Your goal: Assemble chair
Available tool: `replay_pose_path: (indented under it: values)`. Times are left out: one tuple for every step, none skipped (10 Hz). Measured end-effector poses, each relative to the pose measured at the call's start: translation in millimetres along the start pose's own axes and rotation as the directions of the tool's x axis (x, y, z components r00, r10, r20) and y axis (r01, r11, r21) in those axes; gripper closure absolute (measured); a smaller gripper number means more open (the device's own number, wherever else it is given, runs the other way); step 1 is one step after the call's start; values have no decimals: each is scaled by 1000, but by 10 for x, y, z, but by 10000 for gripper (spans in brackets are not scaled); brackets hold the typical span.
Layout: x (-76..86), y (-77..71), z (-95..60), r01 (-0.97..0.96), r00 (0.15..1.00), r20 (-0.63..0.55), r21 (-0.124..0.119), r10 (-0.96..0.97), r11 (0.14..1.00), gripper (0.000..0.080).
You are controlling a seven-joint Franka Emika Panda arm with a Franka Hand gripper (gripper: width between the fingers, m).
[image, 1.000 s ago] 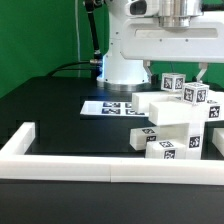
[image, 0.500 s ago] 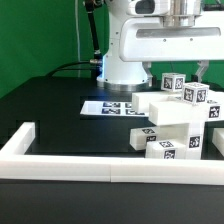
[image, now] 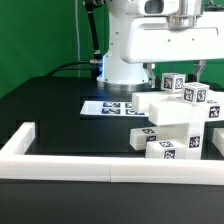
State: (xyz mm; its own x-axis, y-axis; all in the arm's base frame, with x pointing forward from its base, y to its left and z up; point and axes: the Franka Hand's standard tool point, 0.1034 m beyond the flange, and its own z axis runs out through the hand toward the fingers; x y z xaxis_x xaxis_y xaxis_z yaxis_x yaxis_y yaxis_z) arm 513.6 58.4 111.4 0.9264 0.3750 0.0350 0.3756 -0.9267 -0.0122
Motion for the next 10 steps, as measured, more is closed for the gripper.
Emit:
replay_pose_path:
  values:
    - [-1,2,0,36,999,0,-1,-36,999,151]
    - [-1,3,0,46,999,1,-1,-46,999,197]
    - [-1,4,0,43,999,1,-1,-43,999,197]
    - [-1,5,0,43,999,1,-1,-43,999,373]
    - [-2,5,0,43,999,1,-1,-43,999,373]
    - [-2,5,0,29,1000,1,-1,-29,1000,533]
    - [-2,5,1,11,1000,1,-1,-11,1000,530]
    - [-6,11,2,-10,1000,1,2,10,1000,530]
    - [-11,20,4,-101,995,1,4,101,995,530]
    - [-11,18,6,-195,981,2,4,195,981,530]
